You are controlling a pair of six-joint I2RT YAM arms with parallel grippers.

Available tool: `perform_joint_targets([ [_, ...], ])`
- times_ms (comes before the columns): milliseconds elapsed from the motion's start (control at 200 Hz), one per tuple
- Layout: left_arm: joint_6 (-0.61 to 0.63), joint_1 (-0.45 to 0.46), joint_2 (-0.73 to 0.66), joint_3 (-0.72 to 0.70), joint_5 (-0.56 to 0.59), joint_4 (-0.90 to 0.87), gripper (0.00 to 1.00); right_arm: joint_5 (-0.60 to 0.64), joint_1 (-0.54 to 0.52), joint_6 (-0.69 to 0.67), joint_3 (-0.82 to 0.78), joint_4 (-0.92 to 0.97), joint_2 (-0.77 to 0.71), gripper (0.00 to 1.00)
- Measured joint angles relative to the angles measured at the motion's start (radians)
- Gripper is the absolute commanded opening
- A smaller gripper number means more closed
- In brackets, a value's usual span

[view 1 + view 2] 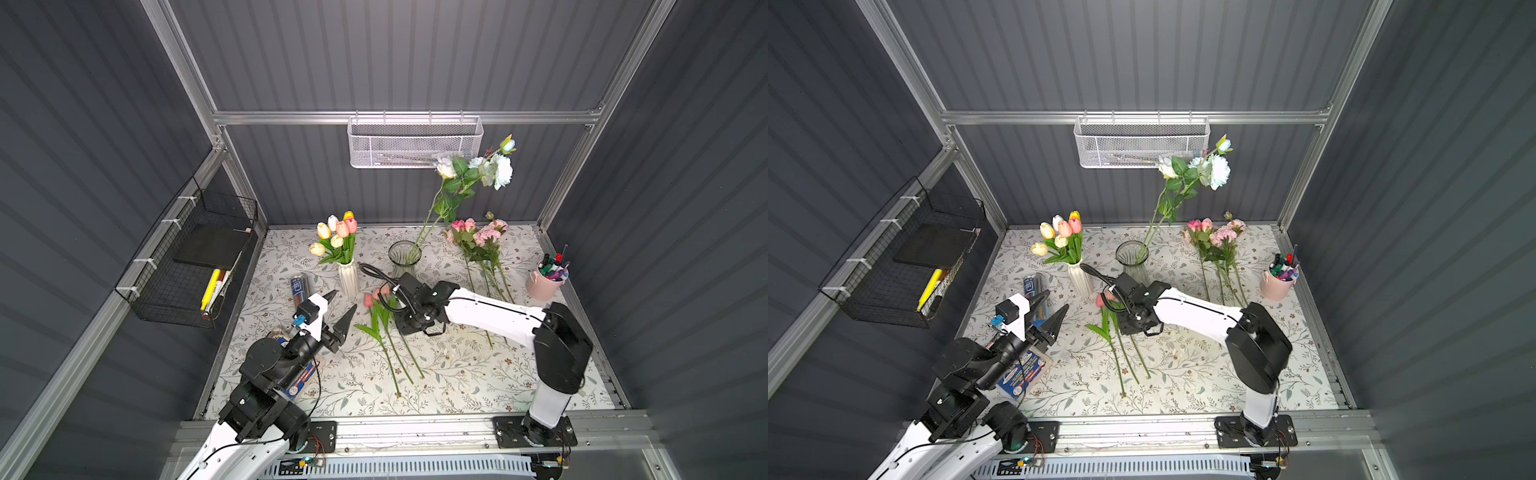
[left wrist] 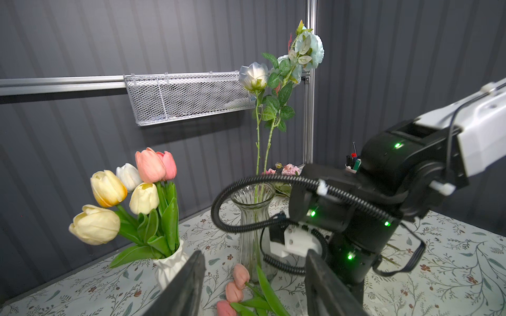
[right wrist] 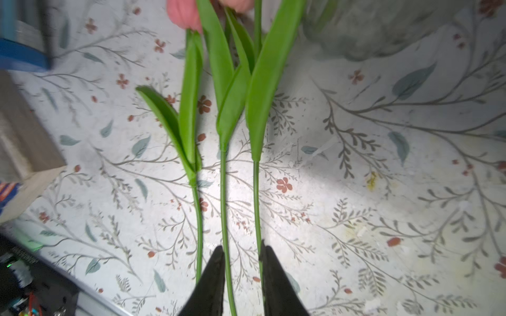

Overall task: Pick out pink flowers from the vase
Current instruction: Place the flower at the center of the board, then move the flower to the center of the board.

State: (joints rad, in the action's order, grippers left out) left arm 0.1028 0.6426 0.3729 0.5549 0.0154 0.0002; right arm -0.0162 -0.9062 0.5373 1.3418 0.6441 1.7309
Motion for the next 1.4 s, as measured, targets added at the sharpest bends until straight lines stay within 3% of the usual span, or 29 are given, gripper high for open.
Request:
perform_joint_targets([
  [155, 0.0, 0.0, -0.018, -0.003, 0.019, 0.0, 0.6, 0.005, 0.0, -0.064, -0.082, -0.068, -0.186, 0.24],
  [310, 0.0, 0.0, -0.04, -0.005, 0.061, -0.001, 0.6, 0.01, 0.0, -0.155, -0.211, -0.284, -0.37, 0.2],
  [435, -0.001, 0.0, -0.044, -0.005, 0.108, -0.017, 0.6, 0.027, 0.0, -0.247, -0.243, -0.463, -0.407, 0.23],
  [625, -0.001, 0.0, -0.056, -0.005, 0.176, -0.037, 0.6, 0.041, 0.002, -0.332, -0.145, -0.563, -0.291, 0.22],
  [720, -0.001, 0.0, -0.063, -0.005, 0.197, -0.039, 0.6, 0.04, 0.0, -0.335, -0.127, -0.553, -0.228, 0.26],
  [1011, 0.0, 0.0, -0.063, -0.005, 0.22, -0.041, 0.6, 0.029, -0.016, -0.266, -0.059, -0.2, -0.015, 0.42],
  [1261, 0.0, 0.0, -0.06, -0.005, 0.22, -0.041, 0.6, -0.007, -0.016, -0.272, -0.025, -0.011, 0.125, 0.42],
  [1401, 0.0, 0.0, -0.061, -0.005, 0.22, -0.041, 0.6, -0.023, -0.015, -0.284, 0.03, 0.029, 0.205, 0.37],
])
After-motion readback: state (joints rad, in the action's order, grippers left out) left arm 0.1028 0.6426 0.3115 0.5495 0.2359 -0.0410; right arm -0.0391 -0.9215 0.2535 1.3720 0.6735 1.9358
